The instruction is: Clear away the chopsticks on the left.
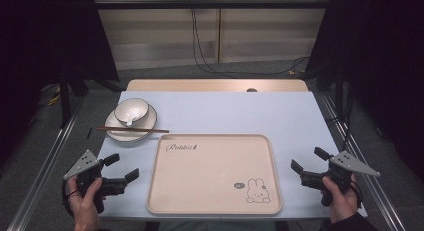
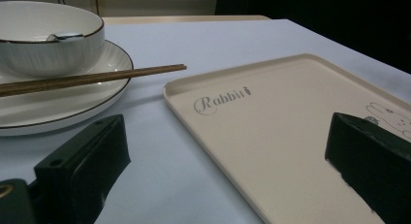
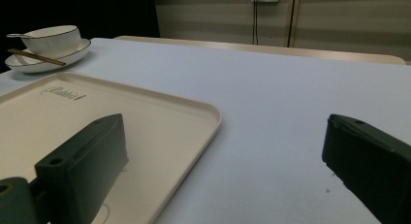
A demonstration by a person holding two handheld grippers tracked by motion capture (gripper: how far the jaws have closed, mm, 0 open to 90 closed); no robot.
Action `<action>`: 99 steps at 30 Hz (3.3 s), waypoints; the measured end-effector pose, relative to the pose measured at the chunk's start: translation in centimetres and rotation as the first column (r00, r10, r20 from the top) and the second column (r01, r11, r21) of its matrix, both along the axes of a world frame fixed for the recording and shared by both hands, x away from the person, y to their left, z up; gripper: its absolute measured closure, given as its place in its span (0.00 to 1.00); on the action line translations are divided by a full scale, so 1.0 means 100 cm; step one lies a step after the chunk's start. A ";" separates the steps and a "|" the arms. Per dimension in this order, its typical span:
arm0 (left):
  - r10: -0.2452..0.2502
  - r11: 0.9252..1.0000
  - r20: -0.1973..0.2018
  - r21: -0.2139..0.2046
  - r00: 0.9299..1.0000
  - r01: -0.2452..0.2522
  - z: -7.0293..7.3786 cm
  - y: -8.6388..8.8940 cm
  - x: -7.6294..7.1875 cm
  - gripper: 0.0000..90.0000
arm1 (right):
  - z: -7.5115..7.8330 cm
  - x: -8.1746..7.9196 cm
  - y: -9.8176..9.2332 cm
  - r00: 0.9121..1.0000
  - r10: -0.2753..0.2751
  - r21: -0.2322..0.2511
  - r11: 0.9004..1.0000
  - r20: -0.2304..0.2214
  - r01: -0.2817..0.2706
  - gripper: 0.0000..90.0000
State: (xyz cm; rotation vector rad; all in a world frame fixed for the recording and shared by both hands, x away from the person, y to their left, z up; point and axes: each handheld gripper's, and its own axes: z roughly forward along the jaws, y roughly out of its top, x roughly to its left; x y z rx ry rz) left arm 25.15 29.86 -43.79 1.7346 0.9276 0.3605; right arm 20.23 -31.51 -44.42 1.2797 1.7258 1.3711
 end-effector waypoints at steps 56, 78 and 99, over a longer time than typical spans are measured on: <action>-0.154 0.942 -0.009 0.301 0.988 0.150 0.005 0.052 0.130 0.15 | -0.001 0.004 0.006 0.999 0.049 -0.029 0.998 -0.017 -0.050 0.05; -0.188 0.906 -0.084 0.370 0.979 0.206 -0.012 0.056 0.170 0.59 | -0.002 0.004 0.005 0.998 0.051 -0.016 0.999 -0.025 -0.052 0.05; -0.254 0.839 -0.118 0.467 0.960 0.280 -0.016 0.043 0.171 0.72 | -0.003 0.004 0.005 0.998 0.050 -0.014 0.999 -0.031 -0.050 0.05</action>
